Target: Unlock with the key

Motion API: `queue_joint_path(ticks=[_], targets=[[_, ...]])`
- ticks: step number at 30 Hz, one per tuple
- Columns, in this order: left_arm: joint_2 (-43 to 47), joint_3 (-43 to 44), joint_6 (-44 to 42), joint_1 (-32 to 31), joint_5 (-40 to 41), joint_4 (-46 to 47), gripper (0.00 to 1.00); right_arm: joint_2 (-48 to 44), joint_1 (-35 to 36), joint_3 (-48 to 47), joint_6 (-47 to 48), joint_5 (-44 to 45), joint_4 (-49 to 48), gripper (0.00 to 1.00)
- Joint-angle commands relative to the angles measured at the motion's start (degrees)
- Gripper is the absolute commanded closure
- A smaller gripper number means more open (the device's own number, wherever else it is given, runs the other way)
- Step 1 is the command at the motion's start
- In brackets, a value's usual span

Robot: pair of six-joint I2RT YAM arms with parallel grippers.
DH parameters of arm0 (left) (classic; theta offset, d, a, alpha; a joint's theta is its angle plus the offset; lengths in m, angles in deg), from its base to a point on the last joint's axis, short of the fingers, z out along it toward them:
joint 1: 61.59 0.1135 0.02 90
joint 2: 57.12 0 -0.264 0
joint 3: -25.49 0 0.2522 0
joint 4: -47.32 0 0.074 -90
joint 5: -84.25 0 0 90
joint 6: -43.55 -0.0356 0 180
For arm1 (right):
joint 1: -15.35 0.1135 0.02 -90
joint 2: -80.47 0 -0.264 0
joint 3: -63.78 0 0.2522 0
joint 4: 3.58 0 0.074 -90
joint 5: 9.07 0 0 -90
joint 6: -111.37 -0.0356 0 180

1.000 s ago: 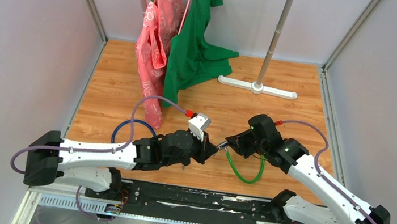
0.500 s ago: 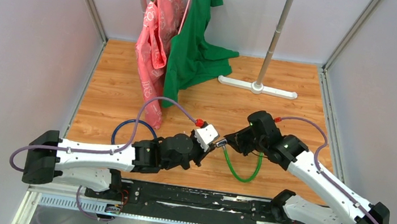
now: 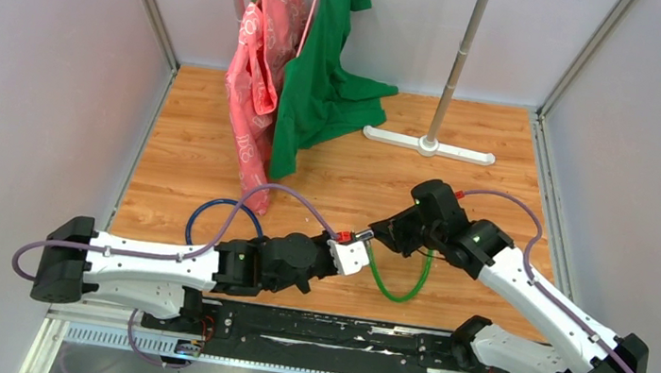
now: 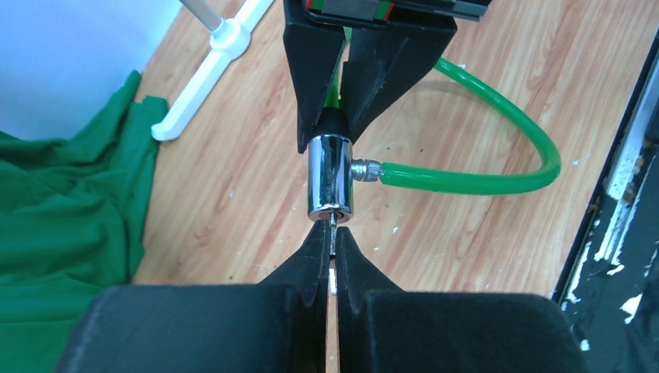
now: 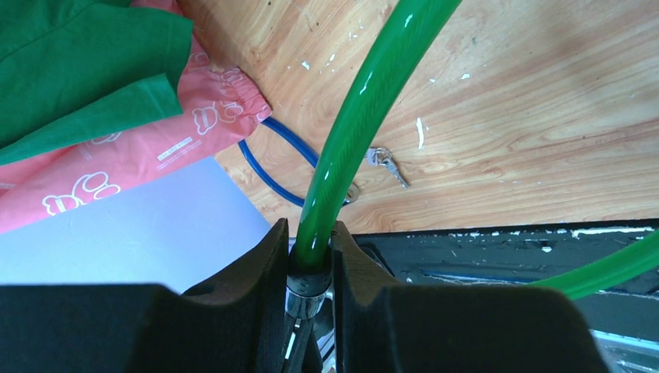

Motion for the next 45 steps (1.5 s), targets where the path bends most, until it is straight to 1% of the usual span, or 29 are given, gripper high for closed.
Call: queue_joint_path(ticks=[1, 3, 5, 11, 20, 23, 30, 35, 40, 45], targets=[[3.1, -1.38, -10.37, 0.34, 1.69, 3.17, 1.0, 0.18, 1.81, -2.88, 2.64, -3.94, 5.69, 1.0], [4.37, -2.04, -13.03, 0.34, 0.58, 3.21, 1.0, 0.49, 1.79, -3.81, 2.74, -3.84, 6.96, 1.0], [4.87, -2.31, -15.43, 0.34, 1.14, 3.82, 1.0, 0.75, 1.81, -4.7, 2.98, -3.74, 7.86, 1.0], [3.1, -0.67, -19.96, 0.26, -1.02, 3.98, 1.0, 1.67, 1.81, -5.87, 3.45, -4.06, 9.62, 1.0], [1.98, 0.69, -28.8, -0.84, 0.47, 3.87, 1.0, 3.69, 1.81, -9.24, 3.02, -4.88, 14.67, 1.0], [1.37, 1.18, -31.54, -1.67, 2.83, 3.91, 1.0, 4.74, 1.75, -10.99, 1.91, -5.61, 16.37, 1.0], [-0.14, 0.56, -39.92, -4.42, 9.32, 6.29, 1.0, 7.38, 1.72, -11.87, 0.19, -10.18, 16.4, 1.0], [-0.51, -0.05, -44.18, -5.09, 12.6, 7.34, 1.0, 6.92, 1.72, -12.2, -1.06, -11.1, 16.43, 1.0], [0.13, 0.29, -45.76, -5.37, 13.56, 7.38, 1.0, 7.31, 1.73, -13.49, -1.18, -11.8, 16.61, 1.0], [0.29, 1.51, -43.13, -5.37, 15.72, 7.69, 0.99, 7.09, 1.69, -13.33, -1.33, -10.88, 16.65, 1.0]])
